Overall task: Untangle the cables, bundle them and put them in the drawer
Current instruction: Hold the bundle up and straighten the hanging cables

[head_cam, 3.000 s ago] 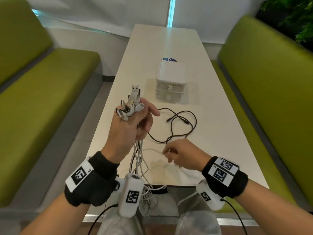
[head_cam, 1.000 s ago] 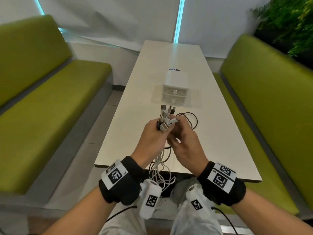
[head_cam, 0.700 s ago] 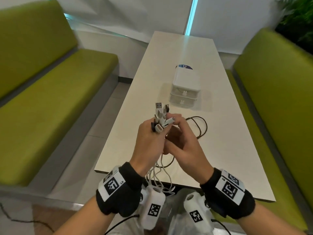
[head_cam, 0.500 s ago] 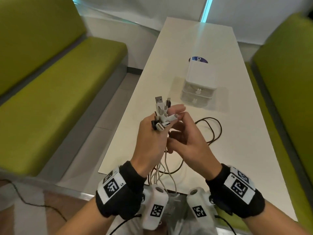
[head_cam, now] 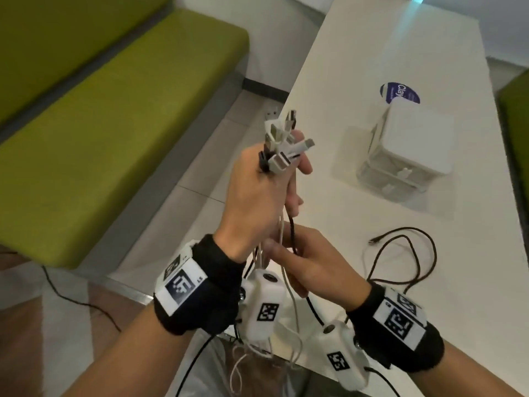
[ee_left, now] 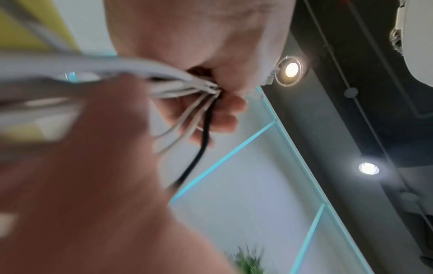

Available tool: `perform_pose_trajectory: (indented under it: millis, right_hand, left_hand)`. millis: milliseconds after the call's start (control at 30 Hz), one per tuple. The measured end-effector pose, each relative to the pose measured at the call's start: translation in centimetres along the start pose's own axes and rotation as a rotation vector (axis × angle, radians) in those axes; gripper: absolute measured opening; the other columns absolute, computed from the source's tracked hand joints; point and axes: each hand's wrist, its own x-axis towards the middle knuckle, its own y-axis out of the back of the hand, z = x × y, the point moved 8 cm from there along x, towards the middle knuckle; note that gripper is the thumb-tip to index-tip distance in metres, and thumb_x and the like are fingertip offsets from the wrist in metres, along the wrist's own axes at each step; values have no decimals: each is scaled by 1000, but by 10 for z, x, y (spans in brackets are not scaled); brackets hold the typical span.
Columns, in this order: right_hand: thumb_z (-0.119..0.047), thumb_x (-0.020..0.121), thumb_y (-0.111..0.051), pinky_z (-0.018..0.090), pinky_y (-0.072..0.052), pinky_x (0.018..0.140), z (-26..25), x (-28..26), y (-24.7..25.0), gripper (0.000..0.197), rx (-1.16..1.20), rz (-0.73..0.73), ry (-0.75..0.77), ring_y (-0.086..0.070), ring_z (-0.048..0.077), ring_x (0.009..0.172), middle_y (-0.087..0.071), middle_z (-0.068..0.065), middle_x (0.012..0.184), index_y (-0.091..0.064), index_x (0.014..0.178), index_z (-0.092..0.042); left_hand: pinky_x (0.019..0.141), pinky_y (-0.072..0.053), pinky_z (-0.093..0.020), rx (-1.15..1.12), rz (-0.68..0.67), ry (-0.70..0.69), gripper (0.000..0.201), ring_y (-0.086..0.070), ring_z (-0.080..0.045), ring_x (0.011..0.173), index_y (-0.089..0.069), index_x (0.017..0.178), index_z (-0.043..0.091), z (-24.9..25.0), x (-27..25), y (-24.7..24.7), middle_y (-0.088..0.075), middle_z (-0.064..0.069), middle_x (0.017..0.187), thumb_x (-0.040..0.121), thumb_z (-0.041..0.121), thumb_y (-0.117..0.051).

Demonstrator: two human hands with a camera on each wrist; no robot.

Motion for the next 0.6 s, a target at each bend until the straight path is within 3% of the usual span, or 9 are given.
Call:
perform_pose_trajectory:
  millis: [100, 167, 200, 267, 333, 433, 500, 533, 600]
  right_hand:
    - [-28, 97, -50, 24, -45, 47, -7, 31, -39, 30, -169, -107, 12, -50, 7, 48, -63, 7, 74, -59, 88, -1]
    - [-34, 88, -48, 40, -48, 60, -33, 51, -64, 39, -232, -127, 60, -50, 15, 61, -63, 14, 75, -57, 81, 3]
    - [-38, 84, -47, 34, -45, 59, -49, 63, -74, 42, -225, -132, 96, -46, 10, 60, -63, 7, 70, -57, 73, 1]
    - [-43, 79, -47, 15, -34, 56, -76, 90, -91, 34, -173, -150, 81, -42, 1, 55, -55, -15, 55, -48, 57, -17]
    - [-25, 83, -51, 10, -34, 55, -102, 113, -106, 31, -153, -176, 69, -42, -2, 52, -54, -19, 50, -43, 54, -20]
    - [12, 84, -50, 14, -44, 65, -137, 143, -123, 19, -214, -174, 141, -53, 30, 64, -63, 35, 76, -57, 70, 22]
    - [10, 89, -52, 5, -41, 73, -155, 165, -130, 18, -184, -121, 119, -57, 28, 77, -61, 39, 104, -60, 98, 23]
    - [2, 91, -52, 10, -45, 81, -163, 175, -138, 24, -147, -103, 128, -57, 29, 84, -60, 37, 109, -59, 104, 21]
    - [-8, 89, -47, 52, -54, 77, -177, 190, -159, 31, -187, -115, 182, -58, 48, 84, -61, 38, 93, -60, 92, 20]
  left_hand:
    - [42, -35, -22, 67, -1, -48, 32, -37, -8, 35, -58, 70, 20, 22, 21, 38, -44, 10, 45, 100, 12, -49]
    - [47, -40, -14, 149, -57, -89, 35, -49, 2, 47, -59, 76, 29, 42, 27, 56, -56, 16, 58, 94, 1, -50]
    - [54, -49, -17, 189, -66, -109, 35, -58, 2, 58, -61, 80, 32, 52, 29, 66, -62, 15, 69, 90, 0, -52]
    - [69, -58, -44, 267, -39, -159, 30, -69, -20, 78, -67, 85, 27, 70, 34, 90, -71, 0, 84, 85, -1, -55]
    - [69, -55, -54, 303, 14, -206, 17, -66, -38, 80, -69, 82, 9, 85, 43, 117, -72, -15, 87, 84, -1, -56]
    - [67, -54, -55, 362, 78, -265, 15, -66, -42, 80, -68, 82, -5, 108, 53, 155, -71, -21, 85, 82, 5, -58]
    - [67, -54, -54, 387, 81, -291, 14, -66, -41, 81, -68, 83, -6, 118, 57, 174, -72, -21, 85, 80, 3, -58]
    - [66, -54, -53, 395, 78, -293, 13, -67, -39, 80, -69, 83, -5, 122, 59, 184, -72, -20, 85, 80, 1, -58]
    - [61, -53, -47, 388, 70, -305, 12, -66, -32, 73, -70, 81, 3, 131, 59, 203, -71, -14, 79, 83, 1, -58]
